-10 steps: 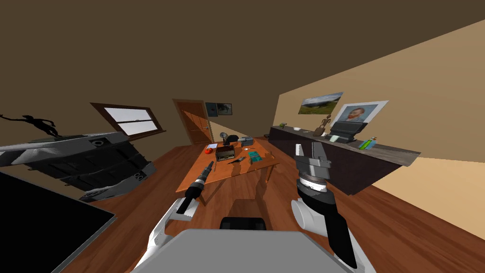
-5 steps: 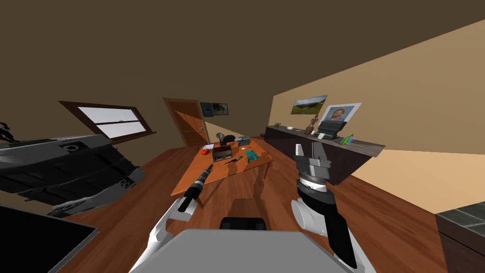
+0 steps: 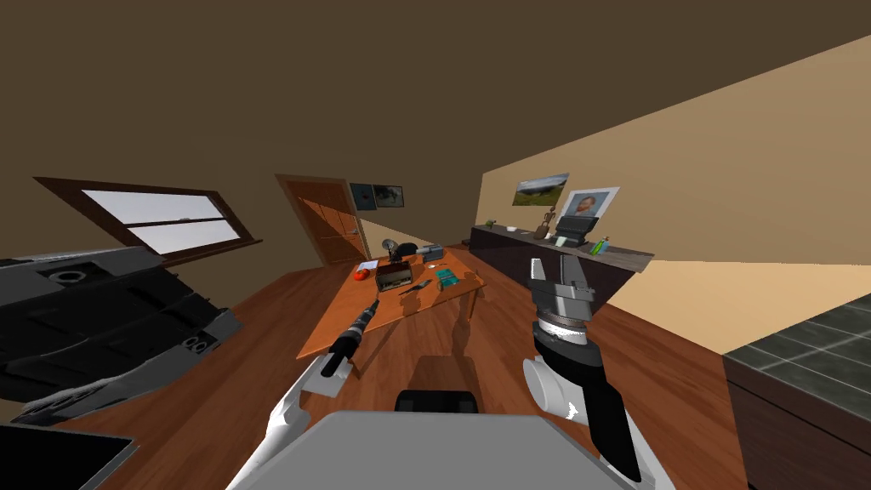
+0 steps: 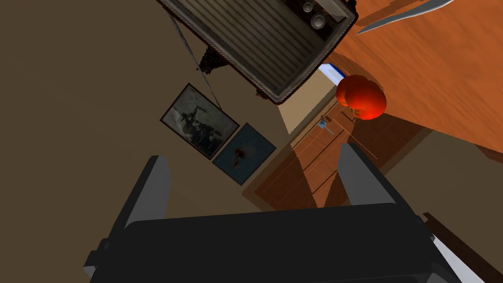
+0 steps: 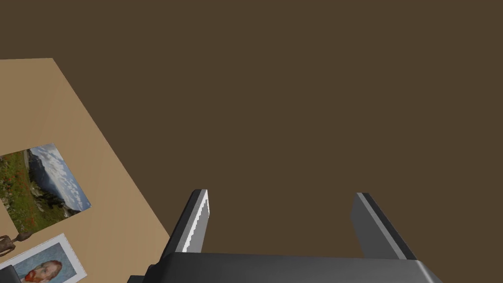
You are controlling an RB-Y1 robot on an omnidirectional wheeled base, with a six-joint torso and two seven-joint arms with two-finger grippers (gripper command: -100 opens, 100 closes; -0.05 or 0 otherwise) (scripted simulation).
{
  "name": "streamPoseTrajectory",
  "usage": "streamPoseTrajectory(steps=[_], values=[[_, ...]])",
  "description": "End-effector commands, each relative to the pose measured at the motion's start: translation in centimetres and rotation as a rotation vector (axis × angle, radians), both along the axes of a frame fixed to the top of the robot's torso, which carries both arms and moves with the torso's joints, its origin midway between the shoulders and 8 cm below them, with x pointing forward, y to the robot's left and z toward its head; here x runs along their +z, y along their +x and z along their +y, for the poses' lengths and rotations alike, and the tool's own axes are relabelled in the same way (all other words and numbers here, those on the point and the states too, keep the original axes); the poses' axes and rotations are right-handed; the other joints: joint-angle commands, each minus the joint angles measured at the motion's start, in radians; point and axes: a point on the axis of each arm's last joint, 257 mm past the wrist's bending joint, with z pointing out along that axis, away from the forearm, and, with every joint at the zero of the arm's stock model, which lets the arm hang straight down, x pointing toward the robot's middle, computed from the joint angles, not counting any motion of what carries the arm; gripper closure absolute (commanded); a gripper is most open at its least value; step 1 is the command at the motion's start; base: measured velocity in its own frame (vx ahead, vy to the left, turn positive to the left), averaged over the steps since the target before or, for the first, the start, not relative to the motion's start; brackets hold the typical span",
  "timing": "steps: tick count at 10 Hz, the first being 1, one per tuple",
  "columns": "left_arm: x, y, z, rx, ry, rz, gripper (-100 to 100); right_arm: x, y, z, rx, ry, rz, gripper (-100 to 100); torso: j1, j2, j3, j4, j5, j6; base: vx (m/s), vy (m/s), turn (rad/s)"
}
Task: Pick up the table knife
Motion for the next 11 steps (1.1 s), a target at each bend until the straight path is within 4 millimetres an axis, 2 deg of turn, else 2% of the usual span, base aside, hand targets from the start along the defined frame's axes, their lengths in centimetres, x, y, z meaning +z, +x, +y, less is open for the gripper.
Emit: streamPoseTrajectory(steps=[1, 4, 5, 6, 8, 11], values=[[-1.6, 0.0, 0.9, 0.017, 0.013, 0.043, -100, 0.0, 0.0, 0.0, 0.0, 0.0, 0.0, 0, 0.0, 0.0, 0.0, 0.0, 0.0, 0.0, -0.019, 0.007, -0.074], [-4.3, -0.1, 3.3, 0.05, 0.064, 0.13, -100, 0.0, 0.0, 0.0, 0.0, 0.0, 0.0, 0, 0.001, 0.0, 0.0, 0.0, 0.0, -0.001, -0.014, 0.009, -0.137], [-5.7, -0.8, 3.8, 0.06, 0.062, 0.16, -100, 0.0, 0.0, 0.0, 0.0, 0.0, 0.0, 0, 0.001, -0.001, -0.001, 0.0, 0.0, 0.0, -0.005, 0.015, -0.102], [-6.0, -0.5, 4.6, 0.069, 0.088, 0.183, -100, 0.0, 0.0, 0.0, 0.0, 0.0, 0.0, 0, 0.001, -0.001, -0.001, 0.0, 0.0, -0.001, -0.002, 0.014, -0.198], [-7.5, -1.4, 5.2, 0.08, 0.086, 0.215, -100, 0.0, 0.0, 0.0, 0.0, 0.0, 0.0, 0, 0.001, -0.002, -0.001, 0.0, 0.0, -0.001, 0.0, 0.014, -0.03], [-9.9, -2.1, 7.5, 0.111, 0.132, 0.303, -100, 0.0, 0.0, 0.0, 0.0, 0.0, 0.0, 0, 0.001, -0.002, -0.001, -0.001, 0.0, -0.001, 0.007, 0.019, -0.145]])
